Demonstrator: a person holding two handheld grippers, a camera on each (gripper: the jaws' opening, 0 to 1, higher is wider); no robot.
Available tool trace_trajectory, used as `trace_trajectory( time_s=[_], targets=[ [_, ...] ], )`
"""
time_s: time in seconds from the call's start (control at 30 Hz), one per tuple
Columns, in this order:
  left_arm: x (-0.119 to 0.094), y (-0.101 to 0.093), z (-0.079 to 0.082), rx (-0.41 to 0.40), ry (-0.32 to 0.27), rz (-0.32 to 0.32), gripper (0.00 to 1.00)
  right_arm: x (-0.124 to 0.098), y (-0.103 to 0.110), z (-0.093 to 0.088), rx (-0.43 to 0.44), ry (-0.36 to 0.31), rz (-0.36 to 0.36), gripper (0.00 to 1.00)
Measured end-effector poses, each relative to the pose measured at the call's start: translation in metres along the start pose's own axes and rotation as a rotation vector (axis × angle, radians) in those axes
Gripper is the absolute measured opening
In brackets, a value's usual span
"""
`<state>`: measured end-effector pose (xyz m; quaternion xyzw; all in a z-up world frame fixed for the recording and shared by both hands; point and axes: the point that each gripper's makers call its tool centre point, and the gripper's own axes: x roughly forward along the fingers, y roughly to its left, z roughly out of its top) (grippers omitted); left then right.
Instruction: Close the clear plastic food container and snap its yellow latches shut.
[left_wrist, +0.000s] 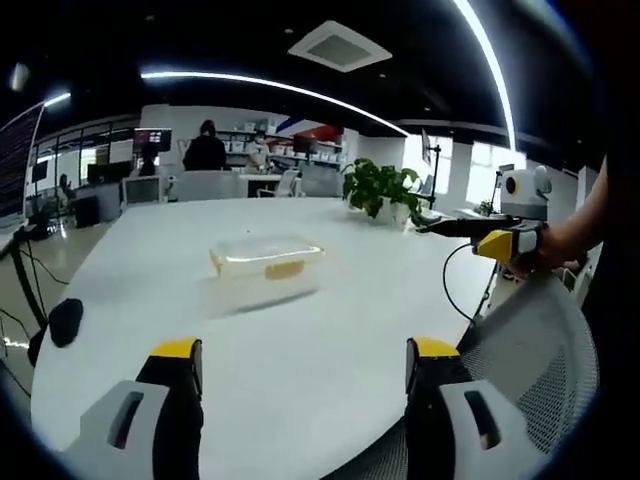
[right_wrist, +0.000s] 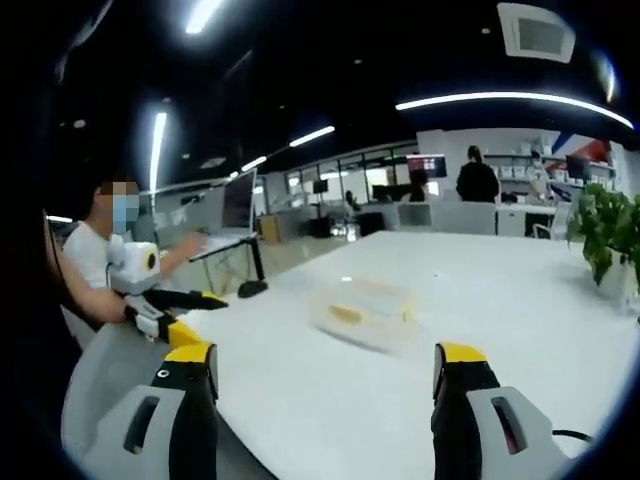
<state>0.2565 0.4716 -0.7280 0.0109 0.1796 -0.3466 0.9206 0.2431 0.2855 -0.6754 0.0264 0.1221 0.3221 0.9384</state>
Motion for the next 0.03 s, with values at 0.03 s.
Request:
trace_trajectory(
  time_s=[0.03],
  targets=[
    [0.0003,-0.0006,-0.0005,0.0,0.004,-0.003,0.85,-0.0004,-0.0007,0.0005,0.003,-0.002,-0.002,0.89]
  ],
)
